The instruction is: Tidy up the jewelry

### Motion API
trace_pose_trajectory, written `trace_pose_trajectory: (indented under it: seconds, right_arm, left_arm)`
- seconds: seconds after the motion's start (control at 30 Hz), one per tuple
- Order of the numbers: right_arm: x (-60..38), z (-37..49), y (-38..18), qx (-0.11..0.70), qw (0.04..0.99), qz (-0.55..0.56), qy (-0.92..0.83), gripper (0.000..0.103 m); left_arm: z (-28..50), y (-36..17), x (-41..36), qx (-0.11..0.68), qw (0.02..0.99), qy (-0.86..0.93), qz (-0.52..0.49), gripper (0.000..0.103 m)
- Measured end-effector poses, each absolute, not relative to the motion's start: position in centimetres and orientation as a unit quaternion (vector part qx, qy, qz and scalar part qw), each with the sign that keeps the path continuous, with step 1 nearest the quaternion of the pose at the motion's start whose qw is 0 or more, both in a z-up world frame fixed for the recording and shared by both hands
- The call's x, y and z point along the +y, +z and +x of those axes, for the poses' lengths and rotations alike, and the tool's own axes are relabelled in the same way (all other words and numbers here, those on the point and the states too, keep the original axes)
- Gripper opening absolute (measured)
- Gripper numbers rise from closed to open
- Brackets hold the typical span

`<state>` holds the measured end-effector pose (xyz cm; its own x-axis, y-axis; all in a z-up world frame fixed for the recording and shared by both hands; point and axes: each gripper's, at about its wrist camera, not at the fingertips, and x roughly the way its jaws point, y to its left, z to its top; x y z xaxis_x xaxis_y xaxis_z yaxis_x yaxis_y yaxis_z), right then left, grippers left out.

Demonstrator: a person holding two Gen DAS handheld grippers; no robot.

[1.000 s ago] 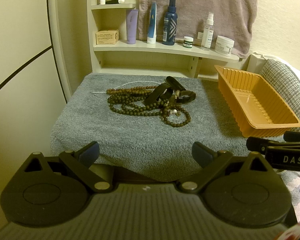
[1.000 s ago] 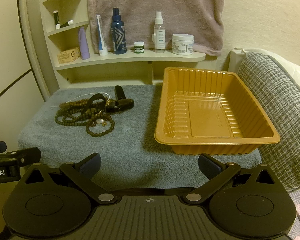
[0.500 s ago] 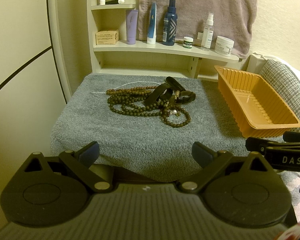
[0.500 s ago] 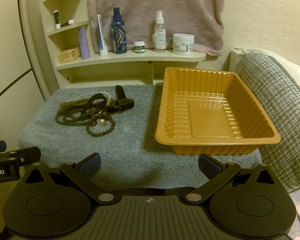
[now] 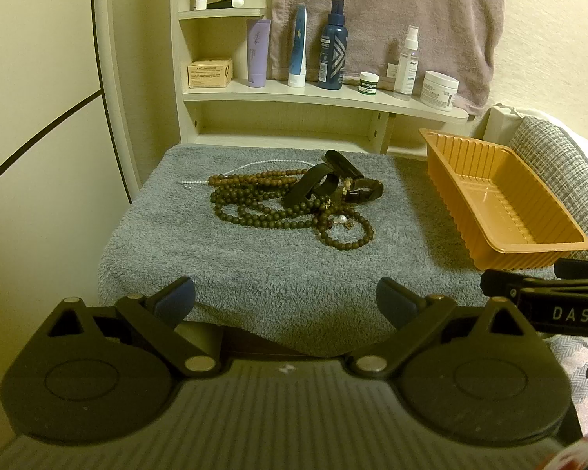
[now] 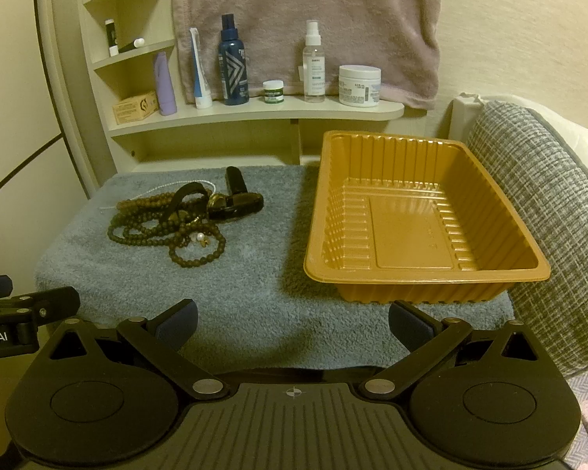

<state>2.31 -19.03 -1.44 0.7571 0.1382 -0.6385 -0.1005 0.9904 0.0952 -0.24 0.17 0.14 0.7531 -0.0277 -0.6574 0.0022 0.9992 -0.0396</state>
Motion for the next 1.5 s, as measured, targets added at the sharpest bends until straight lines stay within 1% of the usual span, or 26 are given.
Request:
trace_pose_trajectory:
  seconds: [0.43,0.8,1.07,1.1,1.13,1.17,1.23,1.3,1.37,1.4,1.47,1.5]
  right_arm:
    - [-20.2,2.1,-1.2,0.332,0.941,0.045,0.051,0.103]
    - [-27.9,3.6,0.9,0.286,0.955,0.075,-0.026,0.102]
    - [-34.9,6.1,0.3,0.293,0.951,0.058,-0.083,0.101]
    - [-35.6,6.5,-0.1,0.299,0.949,0.055,-0.085,0.098]
    - [-36.1,6.9,-0.4,0.306,0.947,0.055,-0.083,0.087]
    - [-36.8,7.4,-0.9,0.314,0.944,0.059,-0.079,0.081]
    - [-37.6,8.1,-1.8,0.327,0.94,0.067,-0.071,0.08]
    - [-38.1,8.8,-2.5,0.335,0.938,0.069,-0.063,0.076]
    - [-38.5,9.4,-3.2,0.343,0.935,0.073,-0.053,0.063]
    - [-38.8,9.8,-3.6,0.348,0.933,0.08,-0.044,0.06]
    - [-39.1,10.4,-4.2,0.357,0.929,0.093,-0.035,0.05]
    - [-39.2,10.6,-4.5,0.36,0.927,0.099,-0.031,0.048]
  left_arm:
    - [0.1,0.5,0.3,0.352,0.936,-0.01,-0.026,0.098]
    - [3.8,1.5,0.4,0.352,0.935,-0.026,-0.037,0.098]
    - [7.4,0.6,-0.5,0.363,0.928,-0.052,-0.061,0.098]
    - [7.8,0.2,-0.7,0.366,0.927,-0.052,-0.063,0.098]
    - [8.2,-0.1,-0.8,0.369,0.926,-0.053,-0.065,0.098]
    - [8.5,-0.5,-0.9,0.372,0.924,-0.055,-0.067,0.098]
    - [9.1,-1.2,-1.4,0.375,0.923,-0.057,-0.065,0.098]
    - [9.6,-1.6,-2.1,0.373,0.924,-0.061,-0.054,0.098]
    - [10.1,-1.8,-2.7,0.368,0.927,-0.065,-0.045,0.097]
    - [10.2,-1.9,-2.9,0.365,0.928,-0.068,-0.043,0.097]
    - [10.6,-2.2,-3.4,0.359,0.929,-0.075,-0.043,0.097]
    - [10.6,-2.3,-3.6,0.355,0.931,-0.08,-0.043,0.097]
